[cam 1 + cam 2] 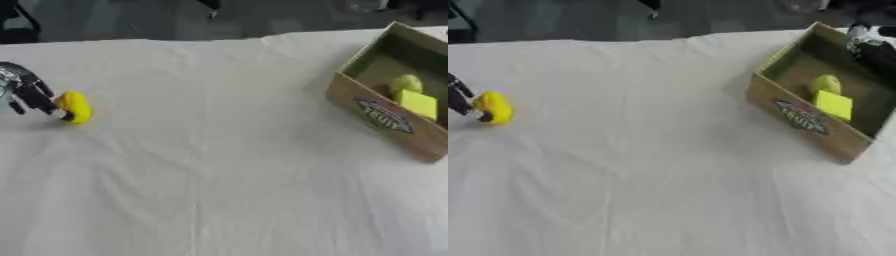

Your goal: Pick up the objects with one hand, pass them to the other hand, and then place them into the box on the other side of the table.

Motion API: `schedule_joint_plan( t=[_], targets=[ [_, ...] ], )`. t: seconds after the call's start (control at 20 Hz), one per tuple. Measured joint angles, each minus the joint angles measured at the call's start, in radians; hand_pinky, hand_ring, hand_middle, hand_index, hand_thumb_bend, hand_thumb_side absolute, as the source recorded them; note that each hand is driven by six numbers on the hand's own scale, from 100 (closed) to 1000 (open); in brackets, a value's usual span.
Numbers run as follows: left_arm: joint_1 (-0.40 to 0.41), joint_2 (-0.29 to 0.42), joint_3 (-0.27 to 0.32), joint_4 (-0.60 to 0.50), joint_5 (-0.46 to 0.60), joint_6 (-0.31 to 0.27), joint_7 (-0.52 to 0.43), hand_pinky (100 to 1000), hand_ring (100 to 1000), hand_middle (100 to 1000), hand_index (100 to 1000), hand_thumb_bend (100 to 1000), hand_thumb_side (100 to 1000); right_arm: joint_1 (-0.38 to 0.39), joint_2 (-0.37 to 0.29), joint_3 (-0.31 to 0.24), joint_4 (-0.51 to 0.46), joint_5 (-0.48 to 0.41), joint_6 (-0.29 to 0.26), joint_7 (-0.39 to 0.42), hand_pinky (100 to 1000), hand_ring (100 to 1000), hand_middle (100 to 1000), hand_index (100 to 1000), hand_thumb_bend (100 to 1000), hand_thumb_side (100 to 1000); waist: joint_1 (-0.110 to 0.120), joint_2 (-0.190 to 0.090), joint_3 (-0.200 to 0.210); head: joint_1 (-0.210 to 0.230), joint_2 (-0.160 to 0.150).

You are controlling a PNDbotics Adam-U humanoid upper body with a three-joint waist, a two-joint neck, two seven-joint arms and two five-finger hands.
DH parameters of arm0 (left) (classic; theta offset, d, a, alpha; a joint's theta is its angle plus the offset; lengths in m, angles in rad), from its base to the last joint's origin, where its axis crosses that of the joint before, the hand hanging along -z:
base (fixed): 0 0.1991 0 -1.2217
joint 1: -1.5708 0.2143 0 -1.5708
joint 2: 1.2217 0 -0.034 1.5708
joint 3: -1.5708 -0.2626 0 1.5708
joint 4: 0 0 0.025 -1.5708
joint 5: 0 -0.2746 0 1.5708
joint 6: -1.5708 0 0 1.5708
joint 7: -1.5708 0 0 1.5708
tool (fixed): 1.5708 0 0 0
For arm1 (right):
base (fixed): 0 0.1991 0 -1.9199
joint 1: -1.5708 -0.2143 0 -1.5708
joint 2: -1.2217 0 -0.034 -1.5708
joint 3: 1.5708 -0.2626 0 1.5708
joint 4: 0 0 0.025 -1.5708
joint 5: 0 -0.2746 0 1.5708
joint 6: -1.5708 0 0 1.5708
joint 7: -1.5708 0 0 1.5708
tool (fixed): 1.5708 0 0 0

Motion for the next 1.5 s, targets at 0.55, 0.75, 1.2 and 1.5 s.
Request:
schedule_joint_plan(
  t=[0.55,0.75,1.2,1.5],
  targets=[
    [0.0,-0.021,0.094,0.046,-0.147,-0.082,-0.002,692,741,695,774,629,100,0.008,0.014,0.011,0.0,0.017,0.01,0.004,1000,887,906,995,100,397,-0.005,0.01,-0.003,0.005,0.0],
    [-0.001,-0.03,0.122,0.029,-0.164,-0.111,-0.002,684,735,685,768,619,100,0.008,0.02,0.013,0.0,0.023,0.016,0.006,1000,887,905,994,100,388,-0.006,0.01,-0.003,0.005,0.0],
    [-0.017,-0.041,0.133,0.01,-0.171,-0.125,0.022,685,735,688,767,635,100,0.007,0.022,0.024,0.0,0.032,0.029,0.015,1000,886,905,994,100,387,-0.006,0.012,-0.005,0.006,0.0],
    [-0.02,-0.05,0.133,0.017,-0.217,-0.118,0.02,677,722,667,749,588,100,0.007,0.025,0.03,0.0,0.033,0.035,0.021,1000,886,906,996,100,388,-0.005,0.013,-0.009,0.01,0.0]
  ],
)
